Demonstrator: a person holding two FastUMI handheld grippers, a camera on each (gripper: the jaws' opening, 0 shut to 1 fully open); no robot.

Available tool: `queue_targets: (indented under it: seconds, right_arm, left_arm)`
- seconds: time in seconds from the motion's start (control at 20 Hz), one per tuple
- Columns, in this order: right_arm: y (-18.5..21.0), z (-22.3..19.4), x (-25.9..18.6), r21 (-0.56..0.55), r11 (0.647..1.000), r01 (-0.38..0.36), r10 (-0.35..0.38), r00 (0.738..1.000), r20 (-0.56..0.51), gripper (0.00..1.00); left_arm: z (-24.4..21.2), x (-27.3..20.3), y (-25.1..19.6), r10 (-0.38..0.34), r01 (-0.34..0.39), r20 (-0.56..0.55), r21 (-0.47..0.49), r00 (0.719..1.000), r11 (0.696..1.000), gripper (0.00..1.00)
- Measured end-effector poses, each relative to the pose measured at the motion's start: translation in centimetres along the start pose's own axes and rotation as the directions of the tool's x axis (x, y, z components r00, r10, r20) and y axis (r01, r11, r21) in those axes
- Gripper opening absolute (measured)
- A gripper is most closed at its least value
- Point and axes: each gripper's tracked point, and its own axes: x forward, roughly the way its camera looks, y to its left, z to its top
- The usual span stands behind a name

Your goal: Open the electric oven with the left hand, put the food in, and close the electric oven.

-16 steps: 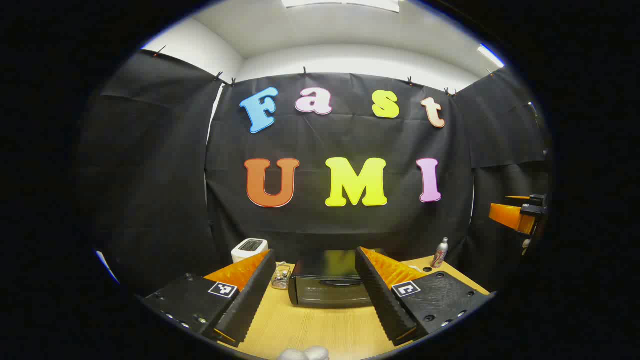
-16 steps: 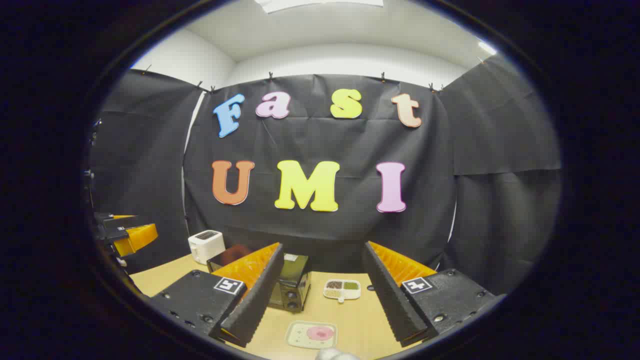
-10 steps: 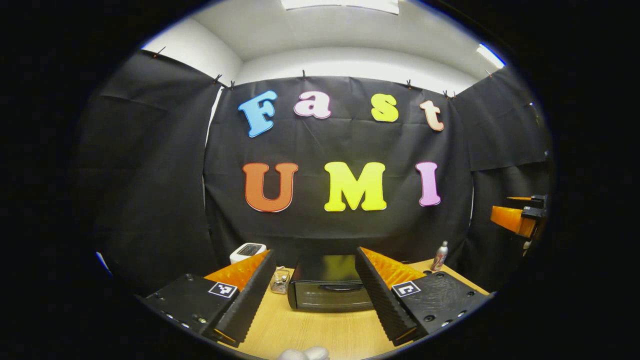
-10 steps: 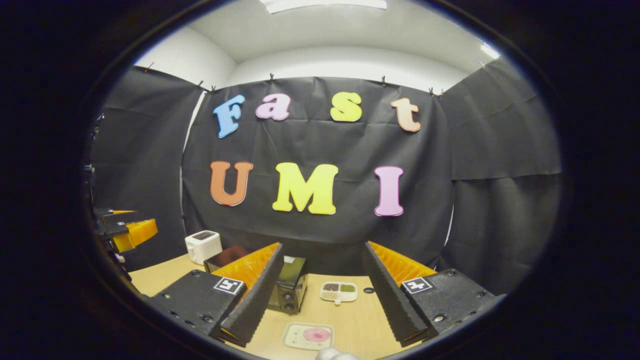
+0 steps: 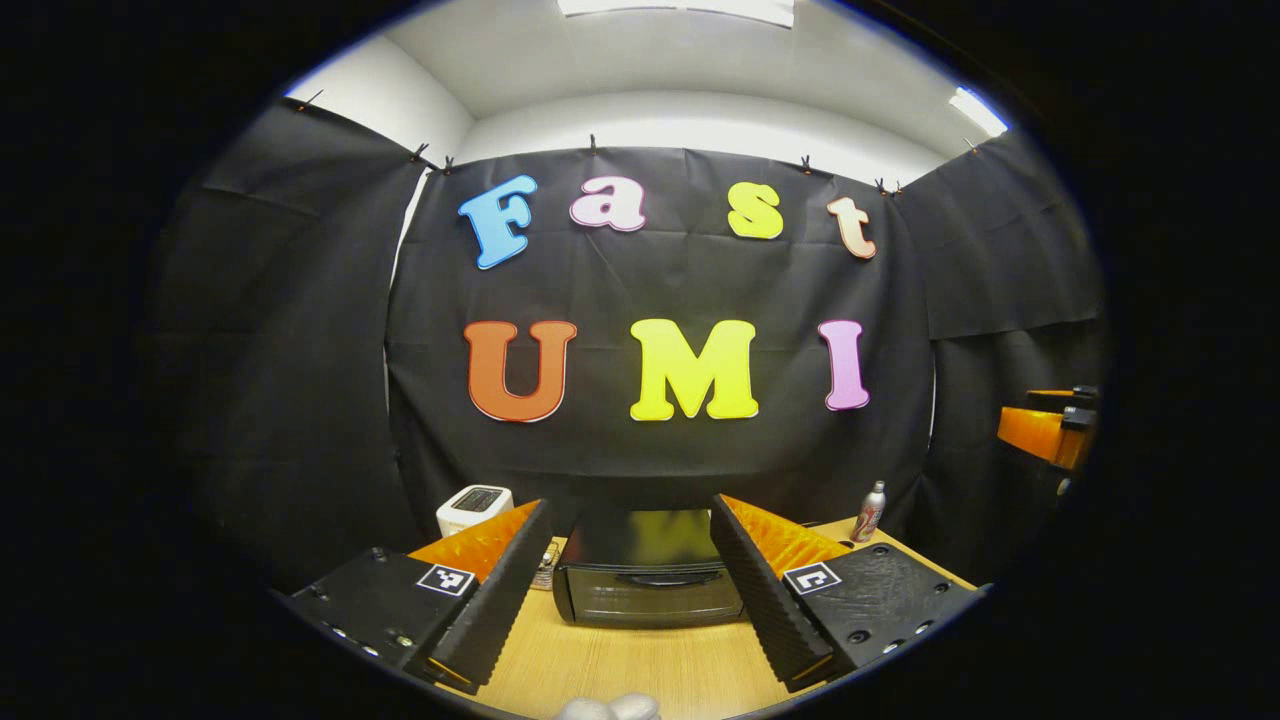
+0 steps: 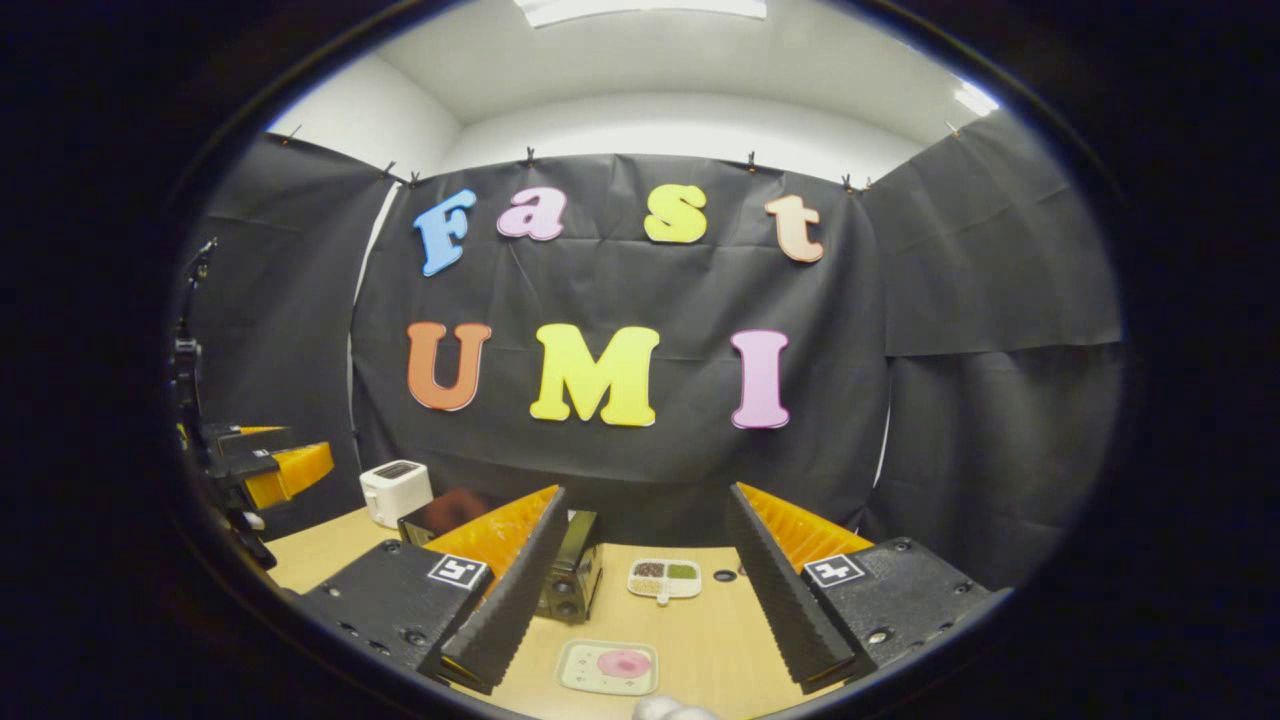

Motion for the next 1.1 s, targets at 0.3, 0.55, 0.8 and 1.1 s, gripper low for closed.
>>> queue_targets:
  seconds: [0.3, 0.55, 0.8, 1.1]
  right_arm:
    - [-1.0, 0.5, -0.7, -0.013, 0.999, 0.029, -0.029, 1.000, -0.007, 0.96]
    - [-2.1, 0.5, -1.4, -0.028, 0.997, 0.066, -0.067, 0.997, -0.026, 0.96]
    - [-2.7, 0.3, -1.6, -0.035, 0.994, 0.102, -0.104, 0.994, -0.046, 0.96]
    - [-3.4, -1.0, -1.4, -0.048, 0.989, 0.138, -0.142, 0.986, -0.087, 0.96]
  left_arm:
    - [-3.3, 4.3, -2.0, -0.036, 0.036, -0.017, 0.009, 0.999, 0.999, 0.96]
    - [-8.4, 9.5, -3.5, -0.070, 0.071, -0.060, 0.003, 0.996, 0.997, 0.96]
    - [-14.4, 15.1, -4.1, -0.061, 0.067, -0.134, 0.043, 0.989, 0.997, 0.96]
    - [-21.7, 19.7, -4.6, -0.065, 0.073, -0.269, 0.018, 0.961, 0.997, 0.97]
